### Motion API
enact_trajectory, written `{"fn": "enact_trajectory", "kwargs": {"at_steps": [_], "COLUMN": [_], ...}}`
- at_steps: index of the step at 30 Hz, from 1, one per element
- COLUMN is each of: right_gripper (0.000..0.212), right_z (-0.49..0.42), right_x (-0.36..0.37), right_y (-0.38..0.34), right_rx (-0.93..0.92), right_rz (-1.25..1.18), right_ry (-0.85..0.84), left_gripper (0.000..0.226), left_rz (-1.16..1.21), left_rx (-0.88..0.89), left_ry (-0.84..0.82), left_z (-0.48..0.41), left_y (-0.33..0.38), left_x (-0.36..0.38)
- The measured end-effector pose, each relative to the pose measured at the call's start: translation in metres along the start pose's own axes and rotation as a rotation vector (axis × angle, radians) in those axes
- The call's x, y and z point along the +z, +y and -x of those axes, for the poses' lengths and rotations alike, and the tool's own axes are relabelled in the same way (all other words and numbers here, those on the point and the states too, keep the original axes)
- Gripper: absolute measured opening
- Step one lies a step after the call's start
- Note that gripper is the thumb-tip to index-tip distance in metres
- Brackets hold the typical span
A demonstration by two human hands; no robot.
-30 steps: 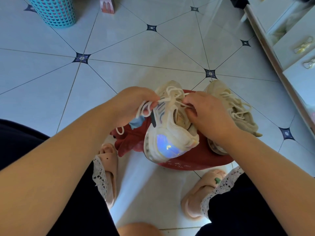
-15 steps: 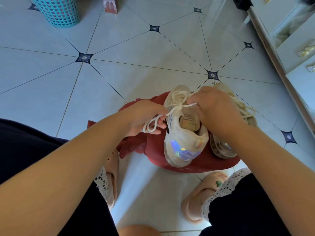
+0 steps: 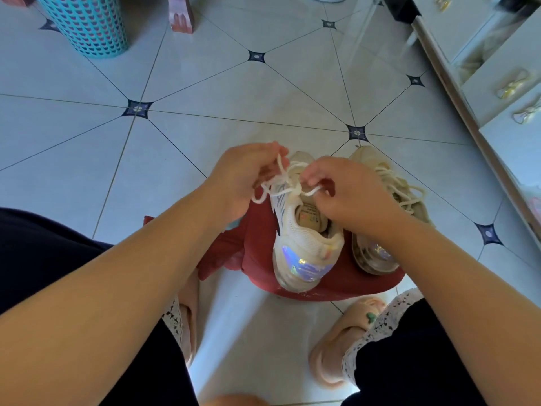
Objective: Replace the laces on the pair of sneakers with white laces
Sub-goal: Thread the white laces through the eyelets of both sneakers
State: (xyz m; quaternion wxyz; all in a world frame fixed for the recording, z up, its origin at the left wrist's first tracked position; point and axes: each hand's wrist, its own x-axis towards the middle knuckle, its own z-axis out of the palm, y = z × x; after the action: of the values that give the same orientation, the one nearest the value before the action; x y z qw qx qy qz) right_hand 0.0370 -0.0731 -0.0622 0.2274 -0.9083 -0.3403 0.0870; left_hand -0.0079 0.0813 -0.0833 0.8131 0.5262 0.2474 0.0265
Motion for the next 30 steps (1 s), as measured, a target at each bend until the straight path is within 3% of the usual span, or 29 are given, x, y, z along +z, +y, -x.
{"fn": "enact_trajectory", "kwargs": {"at_steps": [3,6,8,11,15,18,20,24,27,30], "right_gripper": [0.043,0.057,0.034,0.006,0.004,0.009,0.009,0.004,0.005,0.009], "right_z": [-0.006,-0.010,-0.012,-0.012,-0.009,-0.005,-0.002,0.001,-0.001,-0.002], "right_x": [-0.007,-0.008,-0.007,-0.012,-0.035,-0.047,-0.044,-0.027,-0.034,-0.054], "right_y": [0.000,-0.002,0.000,0.007,0.015,0.011,0.005,-0.007,-0.004,0.011], "right_rx": [0.146,0.073,-0.005,0.041,0.037,0.083,0.108,0.073,0.118,0.172], "right_rz": [-0.330,-0.308,-0.180,-0.074,-0.005,-0.245,-0.393,-0.355,-0.471,-0.507], "right_ry": [0.097,0.058,-0.026,-0.060,0.060,0.089,0.075,0.008,0.028,0.168], "left_gripper": [0.015,0.016,0.014,0.024,0.035,0.035,0.026,0.008,0.023,0.023], "left_rz": [-0.603,-0.875,-0.729,-0.468,-0.522,-0.577,-0.675,-0.677,-0.708,-0.850], "left_rx": [0.194,0.302,0.272,0.223,0.162,0.156,0.232,0.331,0.407,0.385], "left_ry": [-0.149,-0.229,-0.215,-0.129,0.016,0.124,0.081,-0.102,0.091,0.252], "left_z": [0.014,0.023,0.025,0.021,0.017,0.014,0.016,0.026,0.015,0.005], "left_y": [0.003,0.002,0.005,0.009,0.006,0.007,0.008,0.010,0.009,0.011], "left_x": [0.014,0.023,0.021,0.014,0.011,0.013,0.014,0.021,0.012,-0.003]}}
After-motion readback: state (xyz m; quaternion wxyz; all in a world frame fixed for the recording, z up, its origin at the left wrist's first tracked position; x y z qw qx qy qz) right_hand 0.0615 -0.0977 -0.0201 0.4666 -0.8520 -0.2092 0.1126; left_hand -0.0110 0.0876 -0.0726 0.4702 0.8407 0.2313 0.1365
